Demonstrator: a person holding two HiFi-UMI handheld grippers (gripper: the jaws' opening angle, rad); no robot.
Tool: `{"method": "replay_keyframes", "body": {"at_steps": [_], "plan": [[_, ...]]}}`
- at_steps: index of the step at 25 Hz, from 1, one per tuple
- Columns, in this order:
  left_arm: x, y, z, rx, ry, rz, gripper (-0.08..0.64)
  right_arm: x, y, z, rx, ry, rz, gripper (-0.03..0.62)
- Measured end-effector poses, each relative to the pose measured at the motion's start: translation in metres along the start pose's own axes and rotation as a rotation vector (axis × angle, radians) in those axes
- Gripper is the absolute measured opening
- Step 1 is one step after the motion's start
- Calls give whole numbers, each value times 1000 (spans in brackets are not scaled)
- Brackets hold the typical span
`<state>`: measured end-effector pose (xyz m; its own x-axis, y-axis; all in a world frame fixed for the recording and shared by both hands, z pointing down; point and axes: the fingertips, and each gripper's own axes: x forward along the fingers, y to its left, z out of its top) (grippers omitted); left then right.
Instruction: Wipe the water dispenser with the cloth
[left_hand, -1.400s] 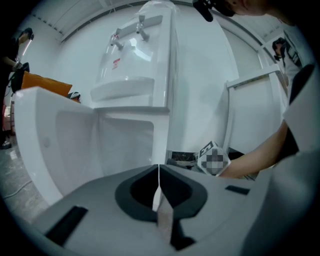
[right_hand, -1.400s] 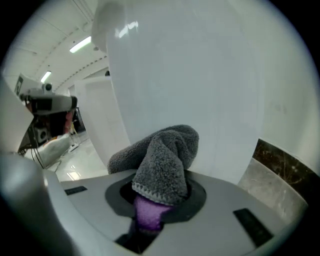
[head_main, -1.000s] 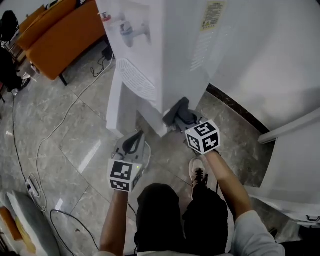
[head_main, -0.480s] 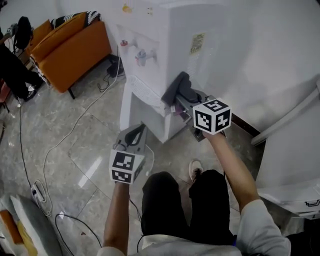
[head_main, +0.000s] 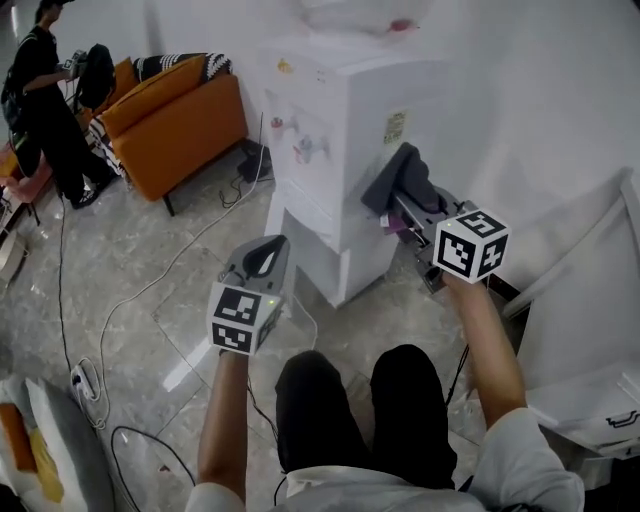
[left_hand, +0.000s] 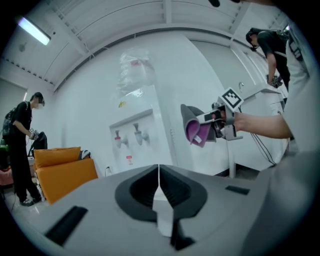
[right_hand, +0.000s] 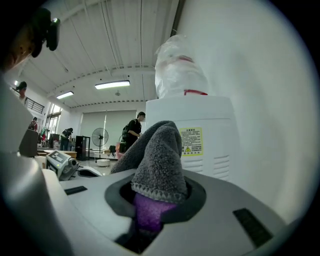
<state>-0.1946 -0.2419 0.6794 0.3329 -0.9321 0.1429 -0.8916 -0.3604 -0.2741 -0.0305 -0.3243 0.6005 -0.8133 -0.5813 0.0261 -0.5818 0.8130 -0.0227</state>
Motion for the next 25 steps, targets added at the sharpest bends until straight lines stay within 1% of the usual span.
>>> {"method": "replay_keyframes", "body": {"at_steps": [3, 5, 7, 9, 11, 13, 15, 17, 19, 21, 23, 25], "plan": [[12, 4, 17, 8, -37, 33, 17, -16, -12, 3, -39, 0, -15, 75], [24, 4, 37, 9, -79, 64, 17, -25, -27, 13, -80, 3, -49, 75], [37, -1, 49, 1, -97, 86, 18, -35, -41, 17, -114, 13, -75, 75], [47, -6, 54, -17, -86, 95, 18, -44, -55, 21, -133, 21, -94, 75], [52, -5, 64, -52, -66, 99, 18, -48, -66, 31, -137, 30, -108, 75], [53, 0, 89, -59, -50, 97, 18, -51, -75, 50, -139, 42, -123, 75], [52, 12, 130, -30, -60, 106, 18, -54, -79, 82, -137, 30, -126, 75], [46, 25, 178, -24, -78, 111, 18, -57, -73, 123, -115, -6, -86, 75], [39, 37, 230, -32, -95, 102, 18, -61, -70, 165, -88, -19, -44, 75], [36, 49, 275, -36, -93, 105, 18, -63, -78, 207, -86, -6, -55, 75], [36, 62, 312, -51, -81, 114, 18, -66, -87, 250, -73, 3, -83, 75], [31, 70, 348, -66, -68, 115, 18, -71, -88, 290, -48, 7, -92, 75]]}}
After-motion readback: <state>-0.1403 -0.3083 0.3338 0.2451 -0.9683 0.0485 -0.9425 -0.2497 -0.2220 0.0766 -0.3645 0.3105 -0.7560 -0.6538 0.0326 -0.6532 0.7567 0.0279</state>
